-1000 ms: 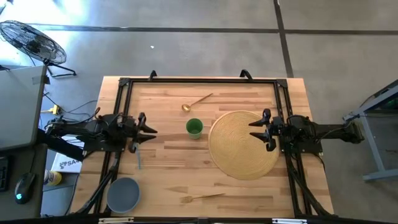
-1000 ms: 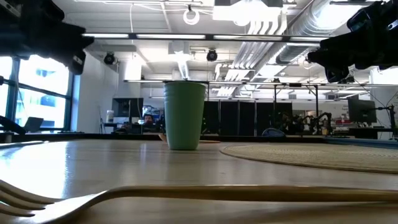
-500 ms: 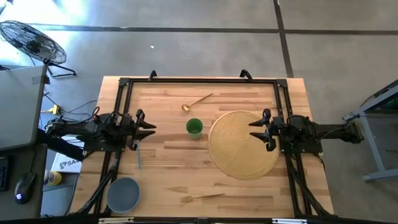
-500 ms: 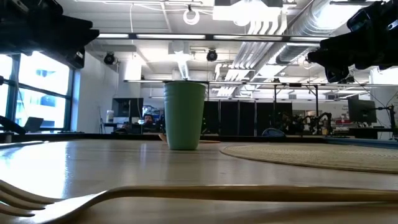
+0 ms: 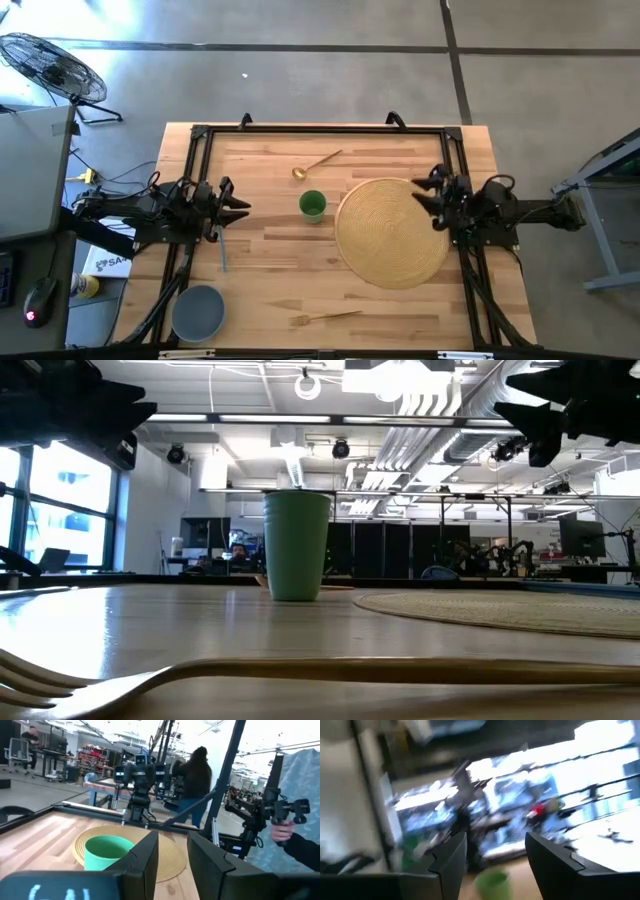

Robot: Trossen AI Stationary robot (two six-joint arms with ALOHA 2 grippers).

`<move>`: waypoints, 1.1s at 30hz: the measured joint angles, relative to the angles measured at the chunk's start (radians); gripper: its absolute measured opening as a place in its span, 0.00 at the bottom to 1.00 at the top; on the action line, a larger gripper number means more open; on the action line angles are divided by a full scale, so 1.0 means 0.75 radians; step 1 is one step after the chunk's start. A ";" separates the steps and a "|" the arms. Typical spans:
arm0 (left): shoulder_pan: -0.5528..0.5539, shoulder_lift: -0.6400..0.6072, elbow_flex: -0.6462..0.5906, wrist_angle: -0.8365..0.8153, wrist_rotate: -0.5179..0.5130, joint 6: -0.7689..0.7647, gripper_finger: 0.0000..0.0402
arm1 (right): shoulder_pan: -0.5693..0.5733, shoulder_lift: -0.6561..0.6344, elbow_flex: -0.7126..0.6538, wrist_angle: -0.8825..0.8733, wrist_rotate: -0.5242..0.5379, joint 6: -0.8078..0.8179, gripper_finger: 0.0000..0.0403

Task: Pick & Place Utensil
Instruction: Put the green cup on the brown placemat

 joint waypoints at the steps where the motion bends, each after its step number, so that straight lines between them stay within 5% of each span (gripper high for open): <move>1: 0.000 0.000 0.000 0.005 0.000 -0.004 0.25 | 0.000 0.008 0.000 0.024 0.045 0.017 0.49; 7: 0.000 0.001 0.000 0.038 -0.001 0.029 0.25 | -0.001 0.142 0.000 0.182 0.240 0.058 0.49; 29: 0.000 0.000 0.000 0.069 -0.211 0.195 0.25 | 0.076 1.045 0.320 0.299 0.042 -0.023 0.49; 33: 0.000 0.000 0.000 0.067 -0.231 0.211 0.25 | 0.127 1.224 0.414 0.294 0.089 -0.064 0.49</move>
